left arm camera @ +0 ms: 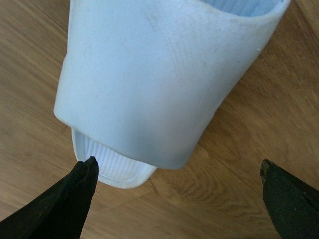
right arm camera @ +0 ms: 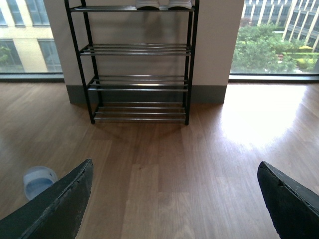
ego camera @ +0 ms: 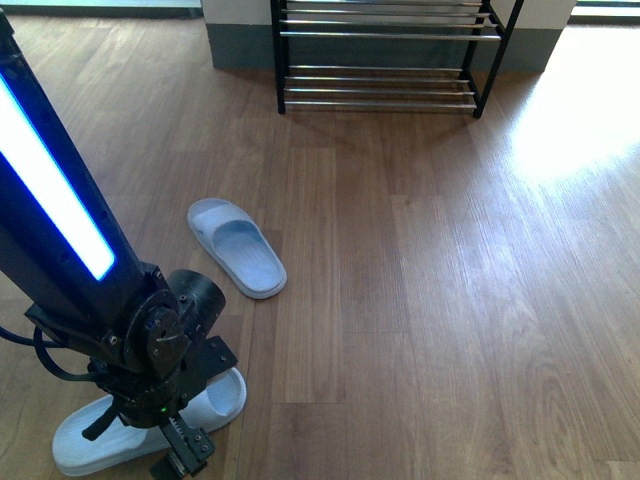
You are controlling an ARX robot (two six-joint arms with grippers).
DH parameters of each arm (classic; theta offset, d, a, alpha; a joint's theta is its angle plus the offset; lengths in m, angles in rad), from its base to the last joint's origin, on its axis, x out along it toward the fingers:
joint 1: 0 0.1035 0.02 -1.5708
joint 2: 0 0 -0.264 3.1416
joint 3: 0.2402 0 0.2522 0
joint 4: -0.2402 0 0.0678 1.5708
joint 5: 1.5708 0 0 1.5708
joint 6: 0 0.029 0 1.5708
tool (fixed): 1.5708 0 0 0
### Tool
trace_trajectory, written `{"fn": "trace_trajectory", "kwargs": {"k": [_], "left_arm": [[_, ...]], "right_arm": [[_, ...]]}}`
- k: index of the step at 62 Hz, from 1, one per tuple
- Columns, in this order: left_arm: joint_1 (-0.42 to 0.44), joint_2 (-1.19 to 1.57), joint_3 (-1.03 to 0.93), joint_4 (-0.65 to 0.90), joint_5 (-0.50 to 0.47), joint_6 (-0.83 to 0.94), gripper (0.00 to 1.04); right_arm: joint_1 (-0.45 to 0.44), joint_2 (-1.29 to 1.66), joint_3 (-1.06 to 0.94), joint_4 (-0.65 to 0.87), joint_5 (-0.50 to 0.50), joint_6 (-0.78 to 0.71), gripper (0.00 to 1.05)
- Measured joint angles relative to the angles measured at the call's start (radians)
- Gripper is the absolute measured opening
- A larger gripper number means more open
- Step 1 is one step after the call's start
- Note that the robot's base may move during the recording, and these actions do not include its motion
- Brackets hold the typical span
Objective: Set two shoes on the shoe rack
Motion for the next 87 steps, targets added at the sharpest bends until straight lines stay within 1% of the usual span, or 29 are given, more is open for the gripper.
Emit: {"fn": "trace_trajectory", "kwargs": {"k": [7, 23, 29, 35, 40, 48, 57, 60, 64, 68, 72, 78, 87], "left_arm": [[-0.002, 0.033, 0.010, 0.042, 0.000, 0.046, 0.95], [-0.002, 0.090, 0.059, 0.032, 0.004, 0.060, 0.95], [-0.001, 0.105, 0.068, 0.108, 0.007, 0.035, 0.95], [-0.002, 0.103, 0.075, 0.174, 0.043, -0.004, 0.95], [-0.005, 0.100, 0.079, 0.244, 0.044, -0.031, 0.95], [-0.007, 0.083, 0.087, 0.309, 0.085, -0.053, 0.95], [-0.005, 0.081, 0.088, 0.446, 0.074, -0.055, 0.95], [-0.005, 0.070, 0.088, 0.420, 0.084, -0.062, 0.95], [-0.005, 0.051, 0.079, 0.323, 0.131, -0.046, 0.95], [-0.011, 0.053, 0.069, 0.276, 0.132, -0.007, 0.95], [-0.011, 0.065, 0.067, 0.289, 0.113, 0.020, 0.95], [-0.009, 0.083, 0.073, 0.306, 0.114, 0.028, 0.95], [-0.014, 0.111, 0.090, 0.333, 0.167, 0.028, 0.95]], "right_arm": [[0.000, 0.000, 0.000, 0.000, 0.000, 0.000, 0.96], [0.000, 0.000, 0.000, 0.000, 0.000, 0.000, 0.96], [0.000, 0.000, 0.000, 0.000, 0.000, 0.000, 0.96], [0.000, 0.000, 0.000, 0.000, 0.000, 0.000, 0.96], [0.000, 0.000, 0.000, 0.000, 0.000, 0.000, 0.96], [0.000, 0.000, 0.000, 0.000, 0.000, 0.000, 0.96], [0.000, 0.000, 0.000, 0.000, 0.000, 0.000, 0.96], [0.000, 0.000, 0.000, 0.000, 0.000, 0.000, 0.96], [0.000, 0.000, 0.000, 0.000, 0.000, 0.000, 0.96], [0.000, 0.000, 0.000, 0.000, 0.000, 0.000, 0.96], [0.000, 0.000, 0.000, 0.000, 0.000, 0.000, 0.96], [0.000, 0.000, 0.000, 0.000, 0.000, 0.000, 0.96], [0.000, 0.000, 0.000, 0.000, 0.000, 0.000, 0.96]]}}
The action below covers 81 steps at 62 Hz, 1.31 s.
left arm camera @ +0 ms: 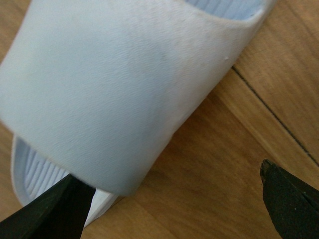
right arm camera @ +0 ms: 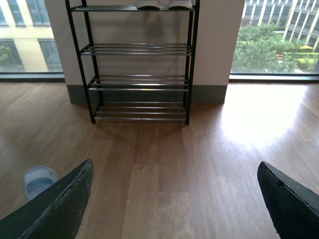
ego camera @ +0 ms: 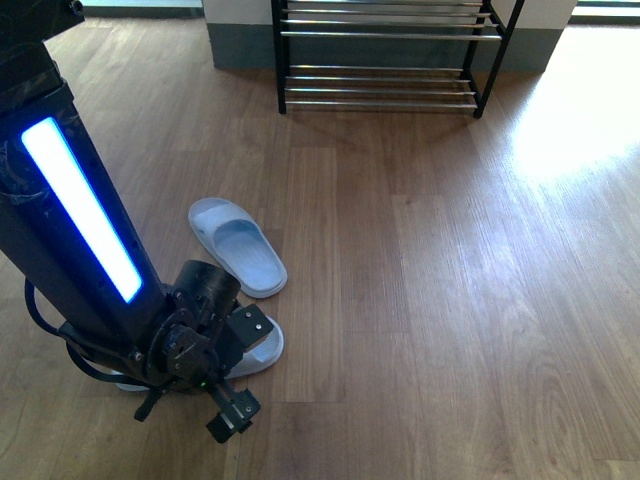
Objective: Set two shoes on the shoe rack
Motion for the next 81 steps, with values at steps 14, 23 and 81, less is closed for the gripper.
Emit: {"fn": "trace_trajectory", "kwargs": {"k": [14, 23, 81], "left_arm": [[-0.004, 0.037, 0.039, 0.032, 0.051, 0.007, 0.95], [-0.008, 0.051, 0.060, 0.035, 0.046, 0.003, 0.85], [0.019, -0.036, -0.005, 0.124, -0.041, -0.097, 0.02]], "right_arm": [[0.000, 0.000, 0.000, 0.000, 0.000, 0.000, 0.96], [0.000, 0.000, 0.000, 0.000, 0.000, 0.000, 0.96], [0.000, 0.000, 0.000, 0.000, 0.000, 0.000, 0.96]]}}
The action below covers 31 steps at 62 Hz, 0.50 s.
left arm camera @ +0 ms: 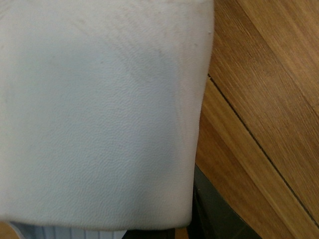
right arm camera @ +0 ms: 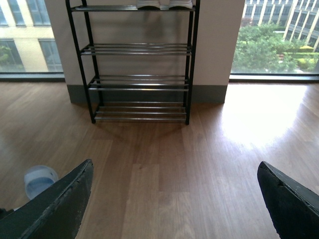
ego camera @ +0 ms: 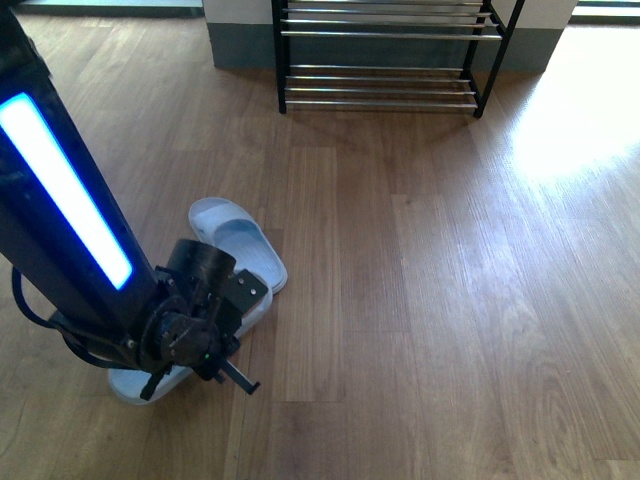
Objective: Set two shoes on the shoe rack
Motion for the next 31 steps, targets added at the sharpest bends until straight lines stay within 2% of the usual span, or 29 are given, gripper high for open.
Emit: {"fn": "trace_trajectory", "kwargs": {"k": [15, 20, 31], "left_arm": [[0.055, -0.334, -0.170, 0.039, -0.098, -0.082, 0.02], [0.082, -0.476, -0.246, 0.072, -0.174, -0.104, 0.02], [0.154, -0.814, -0.460, 0.125, -0.405, -0.200, 0.02]], "right_arm": [[0.000, 0.000, 0.000, 0.000, 0.000, 0.000, 0.96], [0.000, 0.000, 0.000, 0.000, 0.000, 0.000, 0.96], [0.000, 0.000, 0.000, 0.000, 0.000, 0.000, 0.96]]}}
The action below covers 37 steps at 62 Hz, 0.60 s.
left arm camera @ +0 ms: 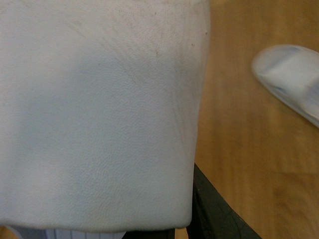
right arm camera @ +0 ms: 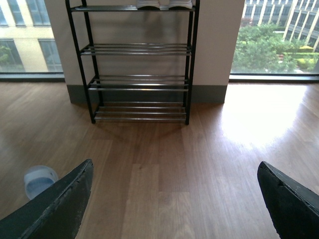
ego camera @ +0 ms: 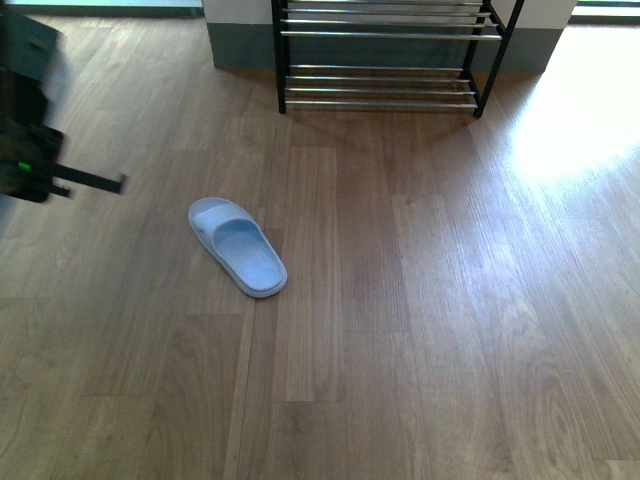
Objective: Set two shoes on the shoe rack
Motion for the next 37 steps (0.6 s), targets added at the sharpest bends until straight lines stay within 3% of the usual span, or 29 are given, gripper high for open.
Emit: {"fn": "trace_trajectory", "kwargs": {"k": [8, 13, 20, 25, 37], "left_arm": [[0.022, -0.274, -0.188, 0.089, -0.180, -0.016, 0.02], [0.015, -0.435, -0.273, 0.063, -0.249, -0.023, 0.02], [-0.020, -0.698, -0.407, 0.030, -0.366, -0.019, 0.02], [-0.079, -0.937, -0.518, -0.021, -0.507, 0.007, 0.02], [-0.098, -1.044, -0.550, -0.049, -0.537, 0.014, 0.02]], "right_arm": [[0.000, 0.000, 0.000, 0.000, 0.000, 0.000, 0.96], [0.000, 0.000, 0.000, 0.000, 0.000, 0.000, 0.96], [0.000, 0.000, 0.000, 0.000, 0.000, 0.000, 0.96], [0.000, 0.000, 0.000, 0.000, 0.000, 0.000, 0.96], [0.000, 0.000, 0.000, 0.000, 0.000, 0.000, 0.96]]}}
